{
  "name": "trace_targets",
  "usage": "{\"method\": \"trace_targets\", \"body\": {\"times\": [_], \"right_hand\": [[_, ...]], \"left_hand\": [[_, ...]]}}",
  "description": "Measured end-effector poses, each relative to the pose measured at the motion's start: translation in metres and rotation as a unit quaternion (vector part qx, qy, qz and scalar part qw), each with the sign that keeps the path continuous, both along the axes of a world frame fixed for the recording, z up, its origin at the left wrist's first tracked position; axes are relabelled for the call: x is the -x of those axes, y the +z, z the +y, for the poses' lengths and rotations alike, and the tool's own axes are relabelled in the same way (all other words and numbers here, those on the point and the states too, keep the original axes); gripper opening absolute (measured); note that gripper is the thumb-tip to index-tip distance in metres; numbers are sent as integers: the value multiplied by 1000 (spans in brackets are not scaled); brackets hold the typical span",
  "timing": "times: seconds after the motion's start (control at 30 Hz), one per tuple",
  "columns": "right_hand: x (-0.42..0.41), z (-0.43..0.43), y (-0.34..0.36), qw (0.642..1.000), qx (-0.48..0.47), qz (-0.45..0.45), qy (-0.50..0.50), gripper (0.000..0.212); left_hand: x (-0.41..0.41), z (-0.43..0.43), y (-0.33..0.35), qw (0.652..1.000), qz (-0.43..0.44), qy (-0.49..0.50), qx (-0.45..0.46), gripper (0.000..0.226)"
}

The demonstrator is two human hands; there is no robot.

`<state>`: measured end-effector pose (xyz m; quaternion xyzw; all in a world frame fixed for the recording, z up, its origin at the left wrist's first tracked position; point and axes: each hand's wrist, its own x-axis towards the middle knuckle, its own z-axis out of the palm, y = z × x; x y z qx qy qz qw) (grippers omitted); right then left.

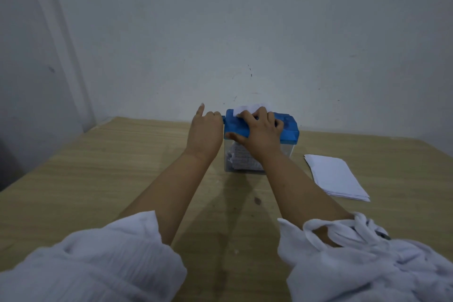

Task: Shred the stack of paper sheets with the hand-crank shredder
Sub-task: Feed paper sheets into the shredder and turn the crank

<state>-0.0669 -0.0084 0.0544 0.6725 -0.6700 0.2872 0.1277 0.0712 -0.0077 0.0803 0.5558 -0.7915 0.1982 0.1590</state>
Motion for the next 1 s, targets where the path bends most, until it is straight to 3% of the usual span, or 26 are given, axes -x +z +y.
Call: {"method": "trace_targets", "body": {"times": [0.23,0.37,0.73,0.87,1.0], "right_hand": [[0,0,0,1000,2,-6,5,57],[1,-1,0,1000,3,-14,11,59],[0,-2,-3,1000,17,-1,2,62],[1,-5,-3,1000,26,-2,0,61],[1,-4,-6,999,32,-25,23,59]], "left_hand": [[0,2,-6,1000,16,1,9,31],[-1,6,-29,999,-13,0,-35,37],[-4,9,-53,998,32,-26,-54,53],[-7,-11,-56,996,68,-41,-45,49],[-7,-28,-65,991,84,-35,-101,41]]}}
